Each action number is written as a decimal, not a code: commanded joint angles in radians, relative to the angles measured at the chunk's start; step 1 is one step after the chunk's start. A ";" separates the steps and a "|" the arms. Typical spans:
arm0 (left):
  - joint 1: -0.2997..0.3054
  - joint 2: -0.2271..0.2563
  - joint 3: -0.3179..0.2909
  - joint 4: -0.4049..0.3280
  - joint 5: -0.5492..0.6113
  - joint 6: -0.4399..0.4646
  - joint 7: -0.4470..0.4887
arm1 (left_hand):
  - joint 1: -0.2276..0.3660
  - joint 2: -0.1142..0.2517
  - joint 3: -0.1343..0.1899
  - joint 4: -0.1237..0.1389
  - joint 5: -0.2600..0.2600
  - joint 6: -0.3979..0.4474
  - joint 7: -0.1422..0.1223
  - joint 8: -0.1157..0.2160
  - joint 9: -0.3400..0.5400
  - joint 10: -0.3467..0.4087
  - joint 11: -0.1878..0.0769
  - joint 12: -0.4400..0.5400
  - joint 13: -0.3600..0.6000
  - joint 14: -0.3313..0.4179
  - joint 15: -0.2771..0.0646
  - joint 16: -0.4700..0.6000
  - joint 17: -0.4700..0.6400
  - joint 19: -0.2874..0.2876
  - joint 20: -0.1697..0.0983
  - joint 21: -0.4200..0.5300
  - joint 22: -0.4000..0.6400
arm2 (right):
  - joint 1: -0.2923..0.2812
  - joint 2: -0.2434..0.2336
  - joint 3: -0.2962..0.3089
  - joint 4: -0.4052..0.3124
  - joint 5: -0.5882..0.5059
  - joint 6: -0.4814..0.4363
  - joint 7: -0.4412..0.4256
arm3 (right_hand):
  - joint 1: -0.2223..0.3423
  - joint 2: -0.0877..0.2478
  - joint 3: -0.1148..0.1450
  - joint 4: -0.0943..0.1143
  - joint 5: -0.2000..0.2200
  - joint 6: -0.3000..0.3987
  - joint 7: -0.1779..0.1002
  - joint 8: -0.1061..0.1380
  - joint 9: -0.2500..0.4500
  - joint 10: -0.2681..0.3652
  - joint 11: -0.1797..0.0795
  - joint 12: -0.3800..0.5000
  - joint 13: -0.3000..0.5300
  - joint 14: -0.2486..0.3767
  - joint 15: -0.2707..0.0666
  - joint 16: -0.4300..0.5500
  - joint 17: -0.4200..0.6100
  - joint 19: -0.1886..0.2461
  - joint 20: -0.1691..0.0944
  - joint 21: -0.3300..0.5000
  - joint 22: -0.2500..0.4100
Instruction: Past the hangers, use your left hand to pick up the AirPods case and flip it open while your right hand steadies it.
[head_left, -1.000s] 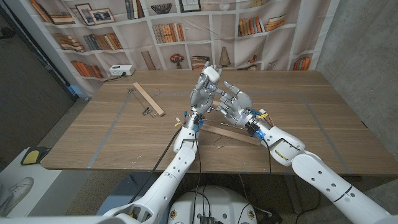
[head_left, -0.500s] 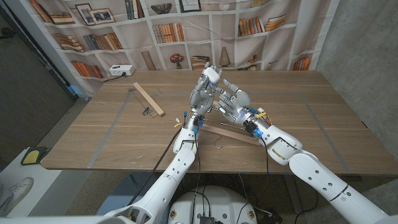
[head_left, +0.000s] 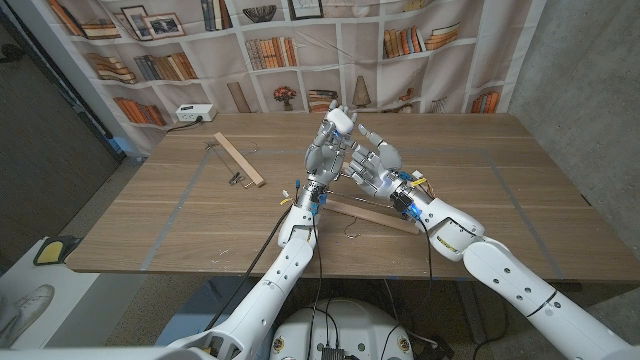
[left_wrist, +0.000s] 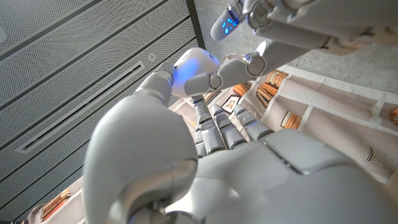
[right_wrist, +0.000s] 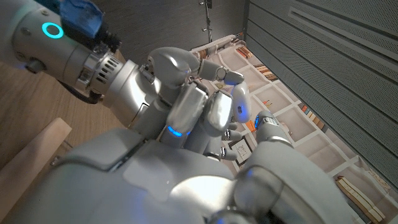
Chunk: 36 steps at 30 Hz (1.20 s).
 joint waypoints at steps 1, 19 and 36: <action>-0.005 -0.002 0.001 0.014 -0.004 0.008 -0.013 | 0.004 0.008 0.010 0.007 0.005 -0.002 -0.004 0.000 0.003 0.131 -0.128 0.004 0.216 -0.003 -0.005 0.002 0.002 -0.004 -0.001 0.001 0.003 | 0.025 0.004 -0.013 0.026 -0.008 -0.002 0.049 | -0.018 -0.002 -0.003 0.003 -0.006 0.003 -0.008 0.006 0.000 0.020 0.000 -0.007 -0.006 0.018 0.001 0.005 0.002 0.018 0.003 0.020 0.017; -0.007 -0.003 0.004 0.028 0.004 0.014 -0.019 | 0.003 0.007 0.010 0.008 0.006 -0.001 -0.005 0.000 0.003 0.129 -0.128 0.000 0.216 -0.006 -0.006 0.002 0.003 -0.006 -0.001 0.000 0.003 | 0.022 0.036 -0.023 0.026 -0.005 0.002 0.005 | -0.028 0.006 0.012 -0.007 -0.004 -0.090 -0.034 -0.006 0.000 0.018 -0.001 -0.020 0.004 0.019 0.001 0.003 0.002 -0.011 0.003 0.017 0.009; -0.015 -0.011 0.003 0.052 0.001 0.018 -0.029 | 0.002 0.007 0.010 0.008 0.007 0.001 -0.008 0.001 0.003 0.132 -0.128 -0.002 0.216 -0.006 -0.006 0.003 0.002 -0.006 0.000 0.001 0.003 | 0.003 0.053 -0.009 0.019 0.005 0.029 -0.012 | -0.012 0.028 0.037 -0.021 -0.002 -0.050 -0.062 0.017 -0.001 0.006 -0.003 -0.054 -0.024 0.009 0.001 0.000 0.001 -0.012 0.002 -0.002 -0.038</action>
